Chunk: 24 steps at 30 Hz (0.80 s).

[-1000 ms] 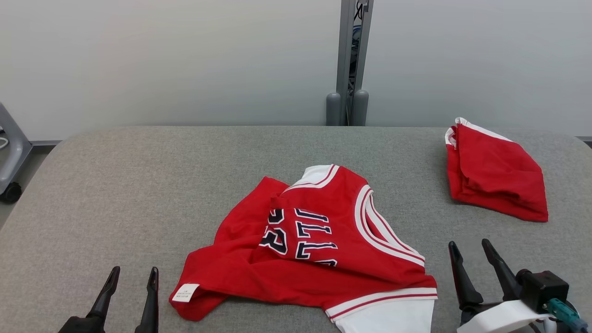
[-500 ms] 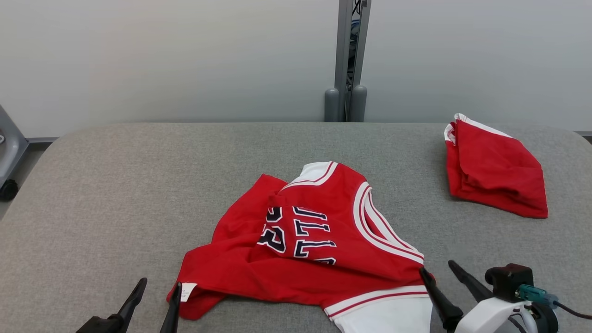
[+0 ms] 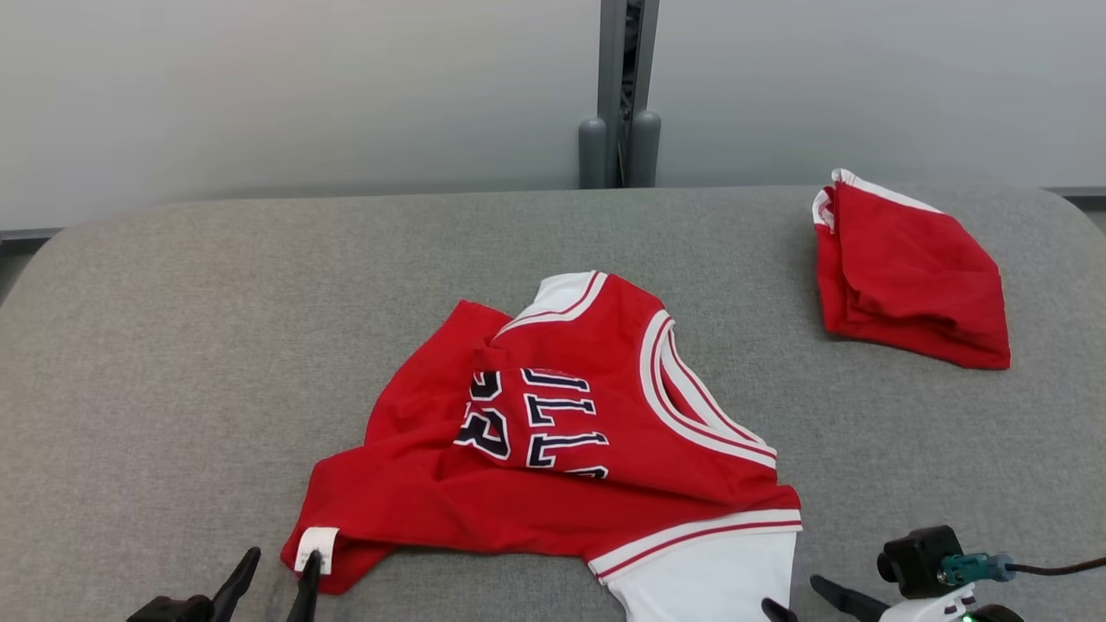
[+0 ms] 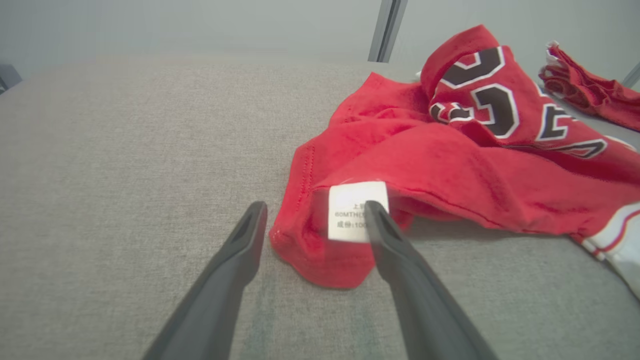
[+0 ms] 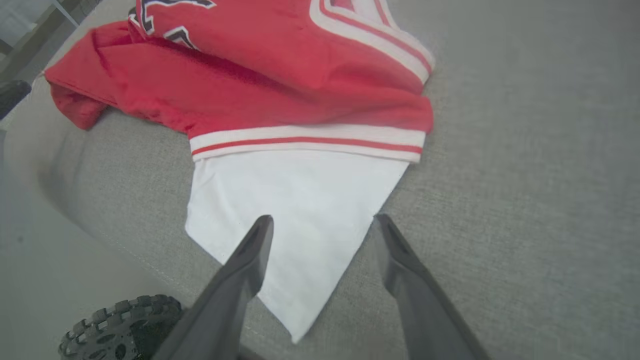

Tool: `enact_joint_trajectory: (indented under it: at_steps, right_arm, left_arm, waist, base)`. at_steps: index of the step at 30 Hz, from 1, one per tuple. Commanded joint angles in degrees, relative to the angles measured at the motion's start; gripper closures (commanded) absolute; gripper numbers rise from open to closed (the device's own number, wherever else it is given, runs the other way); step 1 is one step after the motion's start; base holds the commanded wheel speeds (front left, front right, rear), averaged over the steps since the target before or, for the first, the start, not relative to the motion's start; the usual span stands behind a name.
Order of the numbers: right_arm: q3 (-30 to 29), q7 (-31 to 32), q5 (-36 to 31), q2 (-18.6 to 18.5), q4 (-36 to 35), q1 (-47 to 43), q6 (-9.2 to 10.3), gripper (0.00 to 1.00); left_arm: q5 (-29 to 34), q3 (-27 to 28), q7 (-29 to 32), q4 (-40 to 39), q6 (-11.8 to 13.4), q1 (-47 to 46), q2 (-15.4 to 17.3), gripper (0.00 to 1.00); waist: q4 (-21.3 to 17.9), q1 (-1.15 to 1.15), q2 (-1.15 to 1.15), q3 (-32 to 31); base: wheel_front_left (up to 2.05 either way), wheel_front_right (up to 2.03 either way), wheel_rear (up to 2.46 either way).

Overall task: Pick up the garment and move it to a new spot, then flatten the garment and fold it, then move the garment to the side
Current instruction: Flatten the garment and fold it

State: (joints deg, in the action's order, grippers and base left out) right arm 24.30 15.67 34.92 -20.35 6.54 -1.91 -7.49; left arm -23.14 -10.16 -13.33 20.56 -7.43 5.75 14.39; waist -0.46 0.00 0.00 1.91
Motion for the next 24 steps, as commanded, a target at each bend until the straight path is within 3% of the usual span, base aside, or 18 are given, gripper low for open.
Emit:
enact_joint_trajectory:
  at_steps: [1, 7, 12, 24]
  right_arm:
    - [-0.07, 2.03, 0.84, -1.08, -1.12, -0.83, 0.0, 0.0]
    - [-1.06, 9.11, 2.39, -2.45, -4.52, -3.16, 0.0, 0.0]
    - [-2.29, 13.37, 2.08, -1.5, -5.48, -4.56, 0.0, 0.0]
    - [2.77, 9.56, -1.61, 4.76, 5.11, -0.16, 0.0, 0.0]
  left_arm:
    - [-0.71, -0.24, -0.39, 1.14, -0.08, -1.32, 0.81, 0.0]
    - [-2.37, -1.07, -1.39, 5.0, -0.09, -4.51, 2.29, 0.0]
    - [-3.15, -2.18, -1.7, 7.45, -0.09, -6.51, 2.7, 0.0]
    - [-10.12, -8.9, -1.86, 14.19, -0.09, -11.42, 3.51, 0.0]
  waist:
    - [-0.6, 0.0, 0.0, 1.13]
    - [-1.54, 0.0, 0.0, 2.65]
    - [-1.76, 0.0, 0.0, 3.31]
    - [-1.3, 0.0, 0.0, 4.1]
  base:
    - [0.0, 0.0, 0.0]
    - [0.0, 0.0, 0.0]
    - [0.0, 0.0, 0.0]
    - [0.0, 0.0, 0.0]
